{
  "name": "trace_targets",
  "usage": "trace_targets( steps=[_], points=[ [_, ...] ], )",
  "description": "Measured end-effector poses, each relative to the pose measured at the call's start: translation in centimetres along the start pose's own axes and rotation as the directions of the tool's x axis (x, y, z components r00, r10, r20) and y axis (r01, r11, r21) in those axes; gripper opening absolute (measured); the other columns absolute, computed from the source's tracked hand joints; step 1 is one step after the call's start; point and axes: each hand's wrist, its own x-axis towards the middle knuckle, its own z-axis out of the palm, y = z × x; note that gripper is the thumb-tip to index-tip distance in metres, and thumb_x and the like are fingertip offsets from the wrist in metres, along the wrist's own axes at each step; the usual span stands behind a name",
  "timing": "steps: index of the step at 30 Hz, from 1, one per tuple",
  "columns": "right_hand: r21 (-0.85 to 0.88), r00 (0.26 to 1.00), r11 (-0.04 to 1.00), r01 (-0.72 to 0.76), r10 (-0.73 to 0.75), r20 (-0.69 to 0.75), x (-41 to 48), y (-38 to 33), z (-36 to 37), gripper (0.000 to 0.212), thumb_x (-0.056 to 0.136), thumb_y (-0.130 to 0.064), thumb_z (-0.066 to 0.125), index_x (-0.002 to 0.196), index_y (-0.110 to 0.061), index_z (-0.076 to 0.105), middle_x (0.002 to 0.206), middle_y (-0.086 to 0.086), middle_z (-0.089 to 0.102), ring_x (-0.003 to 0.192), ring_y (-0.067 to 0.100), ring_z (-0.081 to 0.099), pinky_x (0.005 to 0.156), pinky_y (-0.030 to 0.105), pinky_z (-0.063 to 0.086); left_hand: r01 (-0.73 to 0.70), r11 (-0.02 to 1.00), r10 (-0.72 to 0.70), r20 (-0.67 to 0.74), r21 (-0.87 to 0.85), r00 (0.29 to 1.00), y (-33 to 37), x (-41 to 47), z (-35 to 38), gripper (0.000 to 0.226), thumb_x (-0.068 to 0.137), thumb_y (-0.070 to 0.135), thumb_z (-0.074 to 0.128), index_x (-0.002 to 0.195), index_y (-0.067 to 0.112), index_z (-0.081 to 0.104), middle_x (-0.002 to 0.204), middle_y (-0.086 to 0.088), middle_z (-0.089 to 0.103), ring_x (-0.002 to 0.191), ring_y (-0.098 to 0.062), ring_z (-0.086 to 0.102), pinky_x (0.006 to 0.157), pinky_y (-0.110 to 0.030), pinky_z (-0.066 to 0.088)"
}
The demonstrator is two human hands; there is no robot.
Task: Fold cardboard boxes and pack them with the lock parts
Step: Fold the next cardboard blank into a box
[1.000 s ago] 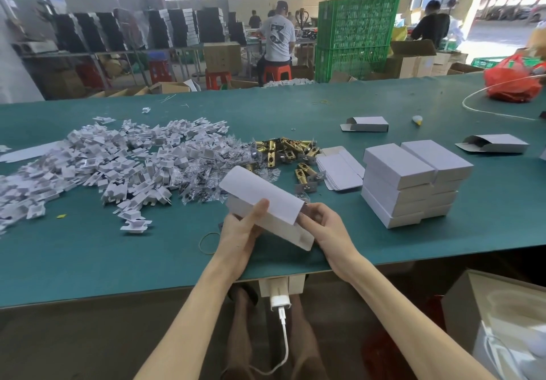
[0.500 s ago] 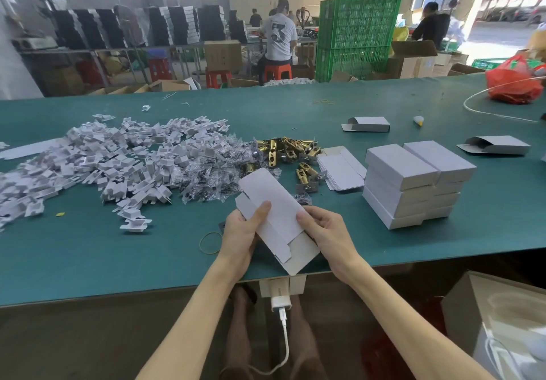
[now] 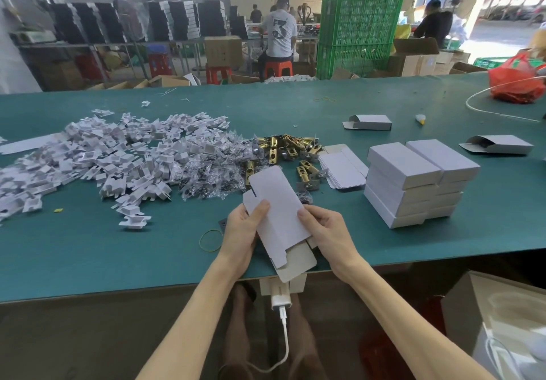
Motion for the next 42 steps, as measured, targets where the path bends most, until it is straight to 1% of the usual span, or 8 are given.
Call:
trace_targets(
  steps=[7, 10, 14, 19, 24, 29, 34, 42],
  points=[
    [-0.045, 0.998, 0.999, 0.024, -0.026, -0.065, -0.1, -0.2, 0.4, 0.022, 0.101, -0.029, 0.061, 0.116, -0.020, 0.075, 0.101, -0.011, 0.076, 0.090, 0.007, 0.070, 0.072, 0.021, 0.052, -0.043, 0.998, 0.042, -0.027, -0.034, 0.999, -0.4, 0.4, 0.0, 0.059, 0.098, 0.016, 0.069, 0.150, 0.021, 0.039, 0.132, -0.012, 0.069, 0.122, -0.030, 0.066, 0.104, -0.049, 0.054],
    [-0.111, 0.999, 0.993, 0.028, -0.026, 0.024, -0.3, -0.8, 0.8, 0.022, 0.100, -0.042, 0.058, 0.119, -0.043, 0.068, 0.105, -0.024, 0.072, 0.095, 0.000, 0.067, 0.078, 0.018, 0.050, -0.079, 0.997, 0.079, 0.018, 0.012, 0.997, -0.3, 0.4, 0.0, 0.043, 0.103, 0.019, 0.063, 0.144, 0.022, 0.051, 0.132, -0.005, 0.069, 0.126, -0.027, 0.064, 0.105, -0.045, 0.053],
    [-0.056, 0.981, 0.998, -0.029, 0.039, 0.188, -0.4, -2.1, 0.3, 0.042, 0.094, -0.060, 0.055, 0.135, -0.062, 0.050, 0.112, -0.050, 0.058, 0.099, -0.022, 0.056, 0.079, 0.006, 0.045, -0.086, 0.995, 0.083, 0.054, 0.046, 0.995, -0.2, 0.2, 0.2, 0.032, 0.105, 0.024, 0.060, 0.137, 0.021, 0.059, 0.127, -0.002, 0.072, 0.122, -0.026, 0.067, 0.099, -0.042, 0.058],
    [0.088, 0.963, 0.987, -0.132, 0.107, 0.249, -0.1, -2.6, -0.6, 0.046, 0.086, -0.066, 0.060, 0.132, -0.062, 0.053, 0.121, -0.029, 0.066, 0.105, -0.001, 0.066, 0.079, 0.018, 0.055, -0.081, 0.995, 0.073, 0.109, 0.065, 0.991, 0.2, -0.2, 0.2, 0.030, 0.105, 0.021, 0.060, 0.135, 0.023, 0.064, 0.126, -0.003, 0.074, 0.115, -0.022, 0.070, 0.086, -0.030, 0.059],
    [0.061, 0.986, 0.995, -0.079, 0.069, 0.150, -0.1, -1.7, -0.5, 0.044, 0.084, -0.059, 0.065, 0.127, -0.059, 0.056, 0.100, -0.017, 0.072, 0.089, 0.012, 0.072, 0.072, 0.022, 0.057, -0.065, 0.996, 0.054, 0.160, 0.060, 0.986, 0.5, -0.5, 0.4, 0.040, 0.096, 0.032, 0.067, 0.135, 0.022, 0.066, 0.129, -0.007, 0.073, 0.114, -0.023, 0.070, 0.094, -0.034, 0.058],
    [0.068, 0.988, 0.995, -0.076, 0.066, 0.139, -0.2, -1.4, -0.6, 0.044, 0.086, -0.049, 0.068, 0.129, -0.053, 0.057, 0.100, -0.012, 0.075, 0.085, 0.012, 0.073, 0.068, 0.021, 0.056, -0.069, 0.990, 0.044, 0.188, 0.127, 0.981, 0.3, -0.5, 0.4, 0.040, 0.094, 0.036, 0.068, 0.131, 0.021, 0.069, 0.127, -0.007, 0.073, 0.117, -0.026, 0.069, 0.105, -0.044, 0.054],
    [0.072, 0.990, 0.995, -0.075, 0.066, 0.125, -0.1, -1.0, -0.5, 0.043, 0.085, -0.043, 0.070, 0.127, -0.046, 0.060, 0.096, -0.010, 0.075, 0.080, 0.011, 0.073, 0.065, 0.019, 0.055, -0.124, 0.978, 0.108, 0.101, 0.170, 0.989, 0.0, -0.3, 0.5, 0.035, 0.090, 0.037, 0.068, 0.115, 0.014, 0.077, 0.130, -0.014, 0.060, 0.122, -0.034, 0.063, 0.108, -0.059, 0.048],
    [0.039, 0.987, 0.995, -0.089, 0.083, 0.135, 0.1, -0.6, -0.6, 0.039, 0.085, -0.042, 0.072, 0.123, -0.049, 0.063, 0.094, -0.007, 0.075, 0.077, 0.013, 0.073, 0.064, 0.019, 0.055, -0.061, 0.981, 0.029, 0.171, 0.185, 0.985, -0.2, -0.5, 0.3, 0.038, 0.092, 0.036, 0.066, 0.123, 0.015, 0.071, 0.122, -0.009, 0.075, 0.119, -0.036, 0.066, 0.111, -0.057, 0.047]
  ],
)
